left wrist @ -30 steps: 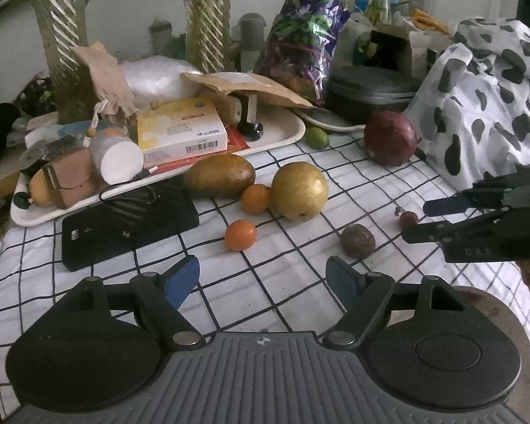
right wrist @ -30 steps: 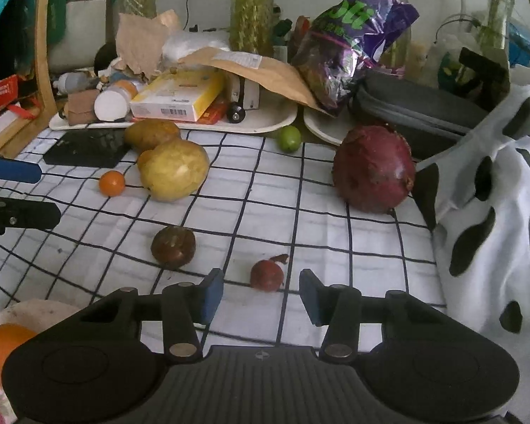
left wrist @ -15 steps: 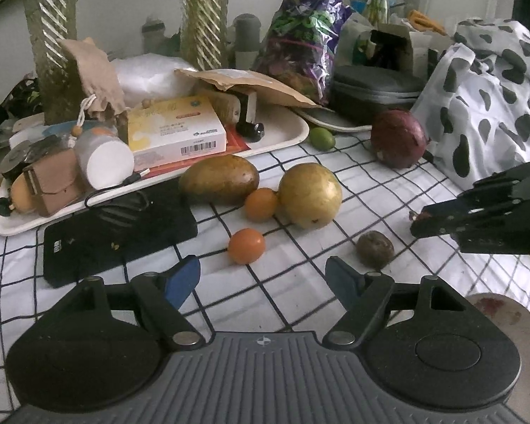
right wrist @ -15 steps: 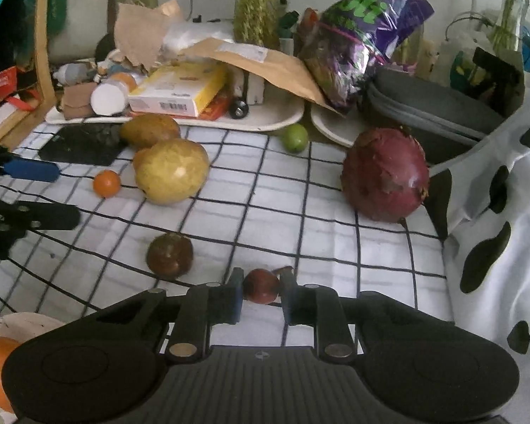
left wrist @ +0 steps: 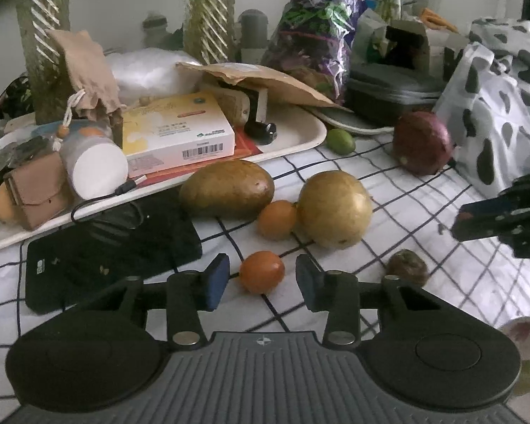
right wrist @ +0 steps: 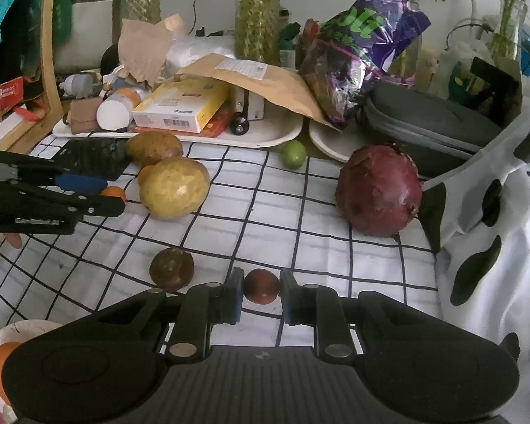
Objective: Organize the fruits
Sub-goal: 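Grasp the small tangerine with the left tool while the right tool holds the tomato, then lower both held fruits onto the white plate and open both tools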
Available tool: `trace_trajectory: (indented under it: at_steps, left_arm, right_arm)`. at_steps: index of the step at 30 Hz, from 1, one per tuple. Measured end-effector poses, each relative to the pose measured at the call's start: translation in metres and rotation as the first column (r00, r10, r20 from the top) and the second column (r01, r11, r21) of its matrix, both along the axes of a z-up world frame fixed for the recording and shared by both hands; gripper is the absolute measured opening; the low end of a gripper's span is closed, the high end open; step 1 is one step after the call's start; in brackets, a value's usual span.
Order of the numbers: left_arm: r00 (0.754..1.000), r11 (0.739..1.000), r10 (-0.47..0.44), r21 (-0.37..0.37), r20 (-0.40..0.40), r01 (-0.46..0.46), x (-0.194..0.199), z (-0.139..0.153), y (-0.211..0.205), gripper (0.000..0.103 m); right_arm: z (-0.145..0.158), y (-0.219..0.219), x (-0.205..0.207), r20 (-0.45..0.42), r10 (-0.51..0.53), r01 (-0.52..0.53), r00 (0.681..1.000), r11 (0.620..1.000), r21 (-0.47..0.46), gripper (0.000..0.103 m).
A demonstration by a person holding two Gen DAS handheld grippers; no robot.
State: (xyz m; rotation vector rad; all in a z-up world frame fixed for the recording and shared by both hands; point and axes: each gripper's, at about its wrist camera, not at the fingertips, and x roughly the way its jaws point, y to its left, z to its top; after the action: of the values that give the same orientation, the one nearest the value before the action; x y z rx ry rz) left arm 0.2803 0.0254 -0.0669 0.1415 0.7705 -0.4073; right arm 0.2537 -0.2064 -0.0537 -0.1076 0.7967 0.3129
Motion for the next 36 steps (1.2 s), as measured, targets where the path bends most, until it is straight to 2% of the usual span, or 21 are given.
trace_trajectory:
  at_steps: [2, 3, 10, 18, 28, 36]
  left_arm:
    - [1.000, 1.000, -0.010, 0.007, -0.007, 0.010, 0.003, -0.004, -0.001, 0.033]
    - [1.000, 1.000, -0.017, 0.010, -0.004, 0.017, 0.003, -0.005, -0.002, 0.027]
    - [0.999, 0.998, -0.043, 0.042, 0.021, 0.042, -0.001, 0.000, -0.005, 0.026]
    - [0.996, 0.996, -0.083, 0.021, 0.044, 0.083, -0.015, 0.021, -0.009, 0.026]
    - [0.989, 0.991, -0.130, -0.023, 0.072, 0.132, -0.070, 0.053, -0.012, 0.026]
    - [0.988, 0.989, -0.140, -0.034, 0.066, 0.143, -0.114, 0.062, -0.013, 0.026]
  right_arm:
    - [0.000, -0.001, 0.000, 0.001, 0.000, 0.000, 1.000, 1.000, 0.001, 0.022]
    - [0.000, -0.001, 0.000, 0.000, 0.002, -0.002, 1.000, 1.000, 0.002, 0.022]
    - [0.002, -0.001, -0.002, 0.004, 0.000, 0.000, 1.000, 1.000, 0.002, 0.022]
    - [0.013, 0.002, -0.015, 0.029, 0.014, -0.014, 0.999, 1.000, 0.008, 0.022]
    - [0.025, -0.004, -0.043, 0.039, 0.003, -0.005, 0.999, 0.999, 0.049, 0.022]
    - [0.033, -0.008, -0.084, 0.044, 0.005, -0.008, 0.999, 0.997, 0.083, 0.022]
